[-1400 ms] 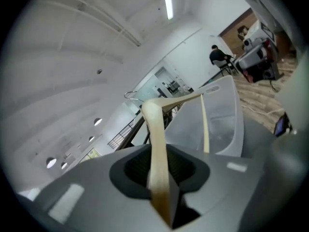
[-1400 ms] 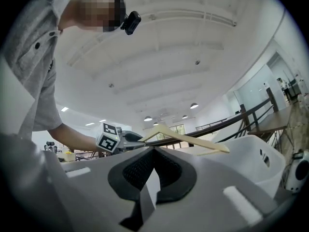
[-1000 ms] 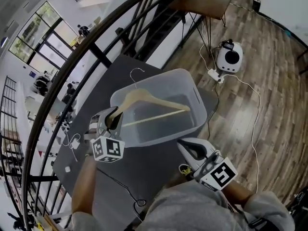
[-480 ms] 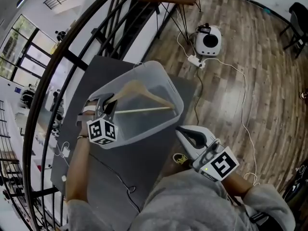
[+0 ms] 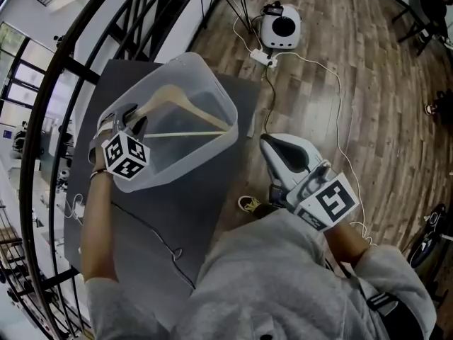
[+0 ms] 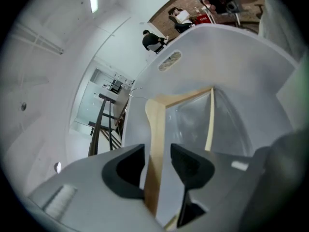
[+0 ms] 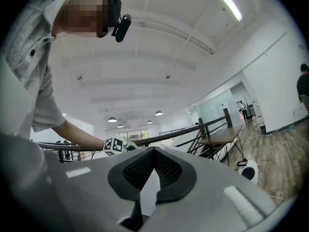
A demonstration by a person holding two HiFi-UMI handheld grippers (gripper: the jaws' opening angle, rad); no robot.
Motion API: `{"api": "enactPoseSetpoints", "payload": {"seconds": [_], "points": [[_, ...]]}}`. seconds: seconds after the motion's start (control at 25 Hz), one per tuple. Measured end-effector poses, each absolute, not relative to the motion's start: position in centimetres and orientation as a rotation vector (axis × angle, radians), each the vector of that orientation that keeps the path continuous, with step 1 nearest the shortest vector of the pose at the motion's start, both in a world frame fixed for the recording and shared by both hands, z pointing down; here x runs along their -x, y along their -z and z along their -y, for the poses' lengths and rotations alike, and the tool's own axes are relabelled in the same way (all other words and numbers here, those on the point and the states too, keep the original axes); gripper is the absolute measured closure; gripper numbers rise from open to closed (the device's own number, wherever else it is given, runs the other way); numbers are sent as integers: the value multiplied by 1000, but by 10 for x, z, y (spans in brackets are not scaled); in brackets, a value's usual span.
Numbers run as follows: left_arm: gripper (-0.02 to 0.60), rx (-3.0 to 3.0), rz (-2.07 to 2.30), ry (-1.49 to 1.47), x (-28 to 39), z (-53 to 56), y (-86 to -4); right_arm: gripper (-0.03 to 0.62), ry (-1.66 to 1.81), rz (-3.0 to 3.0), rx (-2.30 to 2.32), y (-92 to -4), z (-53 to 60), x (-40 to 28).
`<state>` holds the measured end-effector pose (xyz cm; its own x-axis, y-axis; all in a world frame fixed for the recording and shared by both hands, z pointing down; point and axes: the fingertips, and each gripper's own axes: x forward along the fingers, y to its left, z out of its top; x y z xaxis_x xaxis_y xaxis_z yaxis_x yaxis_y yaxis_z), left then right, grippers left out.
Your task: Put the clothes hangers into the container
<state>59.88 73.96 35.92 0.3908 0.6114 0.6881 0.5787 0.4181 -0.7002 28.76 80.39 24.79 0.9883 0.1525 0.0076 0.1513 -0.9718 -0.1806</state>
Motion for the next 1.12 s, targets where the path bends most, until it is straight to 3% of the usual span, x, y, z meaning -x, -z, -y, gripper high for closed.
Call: {"api": "enactPoseSetpoints", "payload": {"seconds": [0.28,0.52,0.84,1.12], "points": [[463,1630,1243,-11,-599,-703,-284,597,-34,223,2978,-236,-810,-277],[564,2109,1259,50,-570,-641,-225,597,-16,151,3010,-230,-794,-289],[569,2599,1149,216,-510,-536,-241,597,-16,-20,3035,-227,-760,-313],[569,2814,891,90,-482,-456,-220,597,-9,-245,3044,-222,-721,-345]]}}
